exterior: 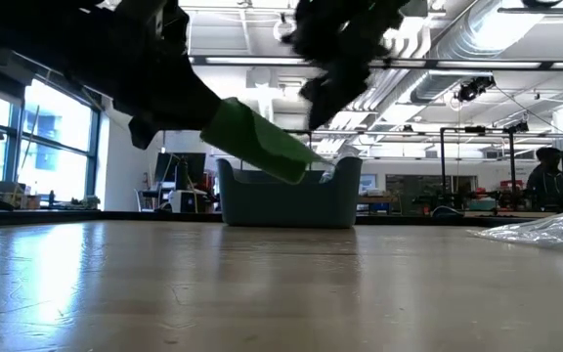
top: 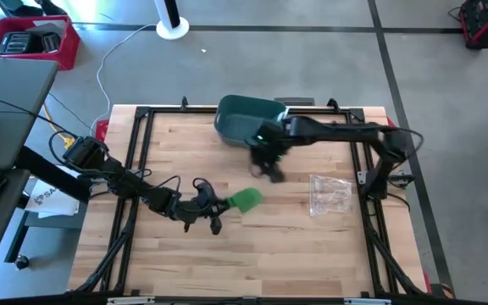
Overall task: Roll bandage
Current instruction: Roll the green bandage
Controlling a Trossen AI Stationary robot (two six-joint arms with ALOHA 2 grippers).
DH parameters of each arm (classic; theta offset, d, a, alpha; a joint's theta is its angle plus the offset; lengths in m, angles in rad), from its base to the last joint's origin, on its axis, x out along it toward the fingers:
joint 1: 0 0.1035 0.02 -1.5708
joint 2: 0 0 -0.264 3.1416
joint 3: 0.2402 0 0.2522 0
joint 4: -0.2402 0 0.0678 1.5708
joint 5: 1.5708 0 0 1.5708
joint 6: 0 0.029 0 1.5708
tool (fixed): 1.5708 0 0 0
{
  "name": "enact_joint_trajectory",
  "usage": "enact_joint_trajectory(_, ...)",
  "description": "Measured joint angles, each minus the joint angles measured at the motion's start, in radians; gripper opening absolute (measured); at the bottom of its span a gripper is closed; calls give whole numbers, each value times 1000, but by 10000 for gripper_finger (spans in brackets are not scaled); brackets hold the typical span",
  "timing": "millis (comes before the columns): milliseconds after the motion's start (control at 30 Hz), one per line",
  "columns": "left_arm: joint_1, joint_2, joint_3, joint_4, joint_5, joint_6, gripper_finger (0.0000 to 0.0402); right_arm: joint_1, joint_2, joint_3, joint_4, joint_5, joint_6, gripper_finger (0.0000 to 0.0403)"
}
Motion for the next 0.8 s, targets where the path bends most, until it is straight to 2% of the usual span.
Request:
enact_joint_trajectory(133, 7, 0, 0, 14, -53, 2, 10, 42, -131, -66, -227, -13, -192, 163)
enact_joint_trajectory(233, 20, 0, 0, 32, -55, -5, 10, 67, -219, -191, -178, -14, -196, 163)
enact_joint_trajectory(367, 36, 0, 0, 108, -60, -7, 10, 131, -340, -434, 109, -4, -138, 163)
enact_joint_trajectory(433, 44, 0, 0, 151, -71, -8, 10, 174, -391, -559, 304, 45, -76, 162)
enact_joint_trajectory(567, 74, 0, 0, 235, -86, -8, 10, 281, -490, -736, 670, 221, -4, 162)
enact_joint_trajectory(667, 104, 0, 0, 290, -86, -15, 10, 334, -537, -807, 801, 242, -32, 162)
enact_joint_trajectory(800, 142, 0, 0, 315, -81, -37, 10, 364, -552, -825, 883, 278, -152, 162)
